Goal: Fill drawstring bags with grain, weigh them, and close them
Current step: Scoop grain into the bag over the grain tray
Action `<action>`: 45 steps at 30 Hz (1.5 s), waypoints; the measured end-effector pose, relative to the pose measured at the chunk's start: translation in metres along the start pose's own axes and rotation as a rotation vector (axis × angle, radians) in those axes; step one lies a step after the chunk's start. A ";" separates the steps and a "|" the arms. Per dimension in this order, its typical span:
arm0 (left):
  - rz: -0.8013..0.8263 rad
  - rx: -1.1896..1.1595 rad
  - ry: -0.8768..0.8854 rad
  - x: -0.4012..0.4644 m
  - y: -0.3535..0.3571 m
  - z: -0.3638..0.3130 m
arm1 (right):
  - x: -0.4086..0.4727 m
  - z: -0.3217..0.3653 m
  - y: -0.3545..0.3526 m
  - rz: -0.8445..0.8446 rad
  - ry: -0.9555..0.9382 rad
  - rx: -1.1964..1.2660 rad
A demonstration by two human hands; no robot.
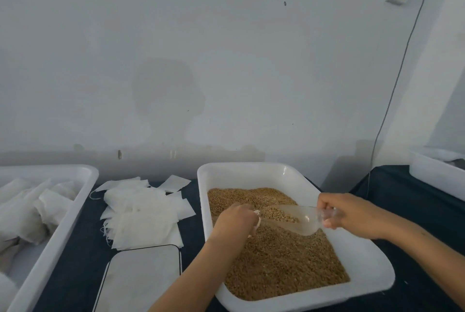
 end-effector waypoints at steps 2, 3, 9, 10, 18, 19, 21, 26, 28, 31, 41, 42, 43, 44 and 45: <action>-0.003 0.012 0.036 -0.001 -0.001 -0.003 | 0.004 0.003 -0.002 -0.005 0.021 -0.063; -0.009 0.016 0.049 -0.002 -0.001 -0.004 | 0.006 0.004 -0.004 -0.003 0.028 -0.095; -0.030 0.033 0.107 -0.002 0.000 -0.006 | 0.014 0.019 -0.014 -0.027 0.022 -0.265; -0.031 0.035 0.113 -0.002 0.000 -0.006 | 0.015 0.022 -0.017 -0.036 0.018 -0.295; -0.048 0.048 0.119 -0.003 -0.002 -0.006 | 0.017 0.044 -0.038 -0.112 0.014 -0.520; -0.055 0.040 0.119 -0.003 -0.002 -0.006 | 0.016 0.046 -0.040 -0.132 0.009 -0.541; -0.067 0.010 0.114 -0.004 -0.003 -0.005 | 0.014 0.050 -0.042 -0.175 -0.004 -0.584; -0.152 -0.107 0.063 -0.001 -0.003 0.002 | 0.009 0.060 -0.044 -0.294 -0.073 -0.684; -0.197 -0.214 0.047 -0.001 -0.005 0.006 | 0.008 0.059 -0.046 -0.338 -0.083 -0.689; -0.292 -0.418 -0.029 -0.005 -0.011 0.015 | 0.005 0.045 -0.048 -0.339 -0.009 -0.669; -0.352 -0.733 -0.282 -0.009 -0.009 0.040 | 0.023 0.037 0.037 -0.039 0.013 -0.404; -0.355 -0.729 -0.288 -0.009 -0.009 0.040 | 0.025 0.039 0.048 -0.039 -0.013 -0.373; -0.358 -0.723 -0.292 -0.009 -0.009 0.041 | 0.027 0.041 0.056 -0.048 -0.040 -0.339; -0.358 -0.711 -0.293 -0.009 -0.009 0.041 | 0.029 0.042 0.063 -0.063 -0.063 -0.305; -0.355 -0.694 -0.291 -0.009 -0.009 0.040 | 0.030 0.042 0.068 -0.075 -0.079 -0.275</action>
Point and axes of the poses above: each hand's wrist, its own x-axis towards the middle knuckle, its own y-axis out of the palm, z = x × y, the point moved 5 cm from there along x, towards the middle knuckle, and after that the axes turned 6 degrees about z, right-handed, at the moved point
